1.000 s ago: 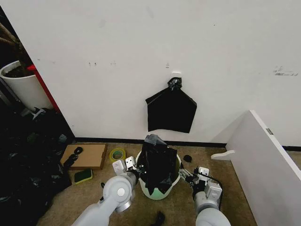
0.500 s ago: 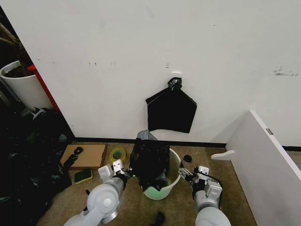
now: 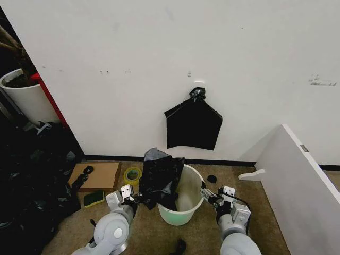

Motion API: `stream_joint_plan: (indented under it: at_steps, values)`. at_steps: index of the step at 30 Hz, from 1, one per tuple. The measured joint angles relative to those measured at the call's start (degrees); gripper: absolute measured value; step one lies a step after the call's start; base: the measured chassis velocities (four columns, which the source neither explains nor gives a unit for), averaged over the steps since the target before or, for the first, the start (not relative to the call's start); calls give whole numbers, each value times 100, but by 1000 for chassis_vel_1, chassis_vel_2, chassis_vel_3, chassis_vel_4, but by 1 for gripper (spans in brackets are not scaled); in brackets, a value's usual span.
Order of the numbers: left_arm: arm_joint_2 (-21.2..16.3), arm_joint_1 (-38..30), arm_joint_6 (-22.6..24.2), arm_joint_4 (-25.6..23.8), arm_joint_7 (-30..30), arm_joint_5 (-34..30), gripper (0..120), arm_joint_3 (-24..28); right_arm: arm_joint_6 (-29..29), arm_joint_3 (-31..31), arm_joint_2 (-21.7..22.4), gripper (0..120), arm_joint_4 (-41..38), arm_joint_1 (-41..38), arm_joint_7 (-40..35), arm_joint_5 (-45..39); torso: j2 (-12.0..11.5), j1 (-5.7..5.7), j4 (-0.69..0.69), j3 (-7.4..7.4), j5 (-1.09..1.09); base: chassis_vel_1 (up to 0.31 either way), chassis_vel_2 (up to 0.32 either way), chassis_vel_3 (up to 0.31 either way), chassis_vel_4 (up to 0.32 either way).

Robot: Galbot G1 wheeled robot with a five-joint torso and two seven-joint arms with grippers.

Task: Place the garbage bag over the trash bin.

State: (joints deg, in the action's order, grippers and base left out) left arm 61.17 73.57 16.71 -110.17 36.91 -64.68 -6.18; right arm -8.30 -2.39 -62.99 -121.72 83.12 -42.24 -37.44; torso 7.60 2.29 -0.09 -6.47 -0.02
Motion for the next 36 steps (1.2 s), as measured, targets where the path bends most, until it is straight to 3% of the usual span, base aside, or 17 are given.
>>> stream_joint_plan:
  at_steps: [7,19,21,28,33,36]
  values:
    - [42,-30,-10,114,-93,87,3,40,2,-4,7,100,-4,24,4,14,0,0,0,0,0,0,0,0,0]
    - [-299,673,60,-908,138,488,51,-136,21,54,-13,100,23,-18,51,49,0,0,1,0,0,0,0,0,0]
    - [-349,767,65,-1023,160,520,54,-152,22,60,-14,100,24,-27,54,50,0,0,0,0,-1,0,0,0,0]
    - [-701,1285,129,-1971,328,682,83,-186,27,68,-33,100,66,-41,67,59,0,0,1,0,0,0,0,0,0]
    - [-876,1241,217,-2347,411,709,98,-146,34,69,-43,100,67,-34,70,70,0,-1,1,1,0,0,0,0,0]
    - [-1013,1081,302,-2457,345,693,100,-49,37,68,-44,100,67,-32,70,73,0,-1,0,0,1,0,0,0,0]
